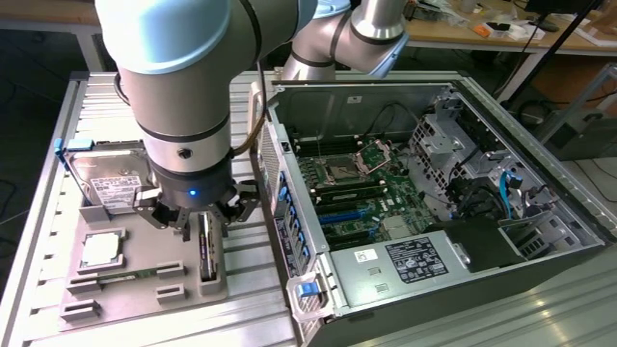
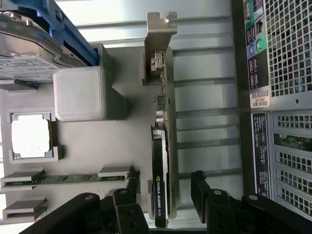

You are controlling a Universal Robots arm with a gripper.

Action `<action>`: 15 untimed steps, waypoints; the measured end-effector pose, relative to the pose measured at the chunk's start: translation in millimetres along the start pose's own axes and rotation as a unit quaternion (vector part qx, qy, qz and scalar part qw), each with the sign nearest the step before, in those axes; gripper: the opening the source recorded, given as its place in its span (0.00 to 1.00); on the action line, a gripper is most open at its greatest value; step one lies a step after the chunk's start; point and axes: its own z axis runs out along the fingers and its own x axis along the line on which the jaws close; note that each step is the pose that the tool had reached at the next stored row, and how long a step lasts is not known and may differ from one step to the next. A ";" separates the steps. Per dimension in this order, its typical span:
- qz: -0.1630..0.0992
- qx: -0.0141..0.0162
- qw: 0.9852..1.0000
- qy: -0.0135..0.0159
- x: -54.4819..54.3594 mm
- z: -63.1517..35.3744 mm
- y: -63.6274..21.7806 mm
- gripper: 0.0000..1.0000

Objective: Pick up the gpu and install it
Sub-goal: 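Pick up the gpu and move the gpu toward the slot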

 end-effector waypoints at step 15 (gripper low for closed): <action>0.000 0.000 1.000 0.000 4.4 11.4 9.7 0.54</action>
